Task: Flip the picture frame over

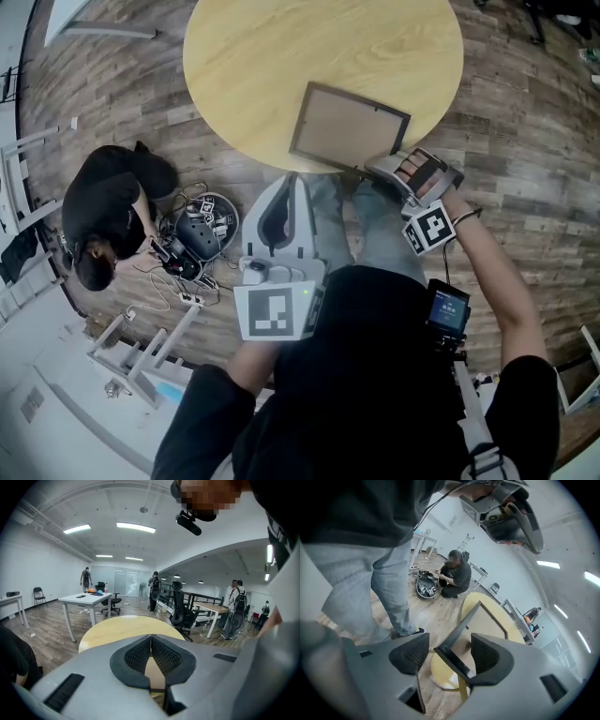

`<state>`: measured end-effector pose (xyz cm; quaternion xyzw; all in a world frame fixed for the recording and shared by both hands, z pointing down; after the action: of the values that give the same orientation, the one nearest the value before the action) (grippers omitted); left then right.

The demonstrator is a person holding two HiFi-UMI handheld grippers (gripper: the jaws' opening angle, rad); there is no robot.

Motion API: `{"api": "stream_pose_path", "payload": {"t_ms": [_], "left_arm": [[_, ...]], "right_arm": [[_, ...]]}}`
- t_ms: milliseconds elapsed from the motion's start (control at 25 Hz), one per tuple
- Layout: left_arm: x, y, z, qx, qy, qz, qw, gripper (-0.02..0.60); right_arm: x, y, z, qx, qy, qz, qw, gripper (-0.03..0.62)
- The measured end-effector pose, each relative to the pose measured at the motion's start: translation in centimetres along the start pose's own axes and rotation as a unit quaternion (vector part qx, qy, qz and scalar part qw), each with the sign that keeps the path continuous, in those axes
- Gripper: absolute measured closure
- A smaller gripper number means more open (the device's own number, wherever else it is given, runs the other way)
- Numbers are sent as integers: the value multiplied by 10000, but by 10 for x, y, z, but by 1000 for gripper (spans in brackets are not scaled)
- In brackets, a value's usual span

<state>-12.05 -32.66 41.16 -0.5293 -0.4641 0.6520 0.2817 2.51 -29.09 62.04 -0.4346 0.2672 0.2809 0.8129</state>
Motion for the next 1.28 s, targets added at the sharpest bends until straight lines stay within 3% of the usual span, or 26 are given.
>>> {"api": "stream_pose_path", "payload": {"t_ms": [200,480,520,560,880,1120,1200,1280], "left_arm": [[-10,-12,1,-39,-32,16,10000,558],[-12,-15,2,69,-26,48,10000,558],[-13,-16,1,55,-35,28,10000,558],[-13,-16,0,44,-44,15,10000,558],[-5,-21,5,54,39,66,10000,558],[1,-16,9,74,157,63,9998,558],[1,-13,9,46,195,70,9998,558],[2,-13,10,20,229,55,9997,558]], "right_arm": [[-8,-4,4,-2,-302,-179,9994,329],[-14,-2,5,346,-937,21,9950,332],[-13,-2,3,321,-999,20,9945,345],[-11,-2,1,302,-1040,18,9941,400],[8,12,-19,224,-1286,-219,9912,457],[37,34,-70,-542,-1510,-559,9855,507],[43,40,-86,-1185,-1296,-692,9820,508],[50,45,-103,-2064,-1010,-903,9690,508]]}}
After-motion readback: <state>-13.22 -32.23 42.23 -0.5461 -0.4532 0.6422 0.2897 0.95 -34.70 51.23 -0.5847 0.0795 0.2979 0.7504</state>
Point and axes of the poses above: the fingertips, and each gripper's own axes: x backward along the fingers, z to its left, y out of its top, the point moved 6 cm from there along x, backward along the fingers, and after that the axes turned 7 degrees about -x, right-handed, at the moved point
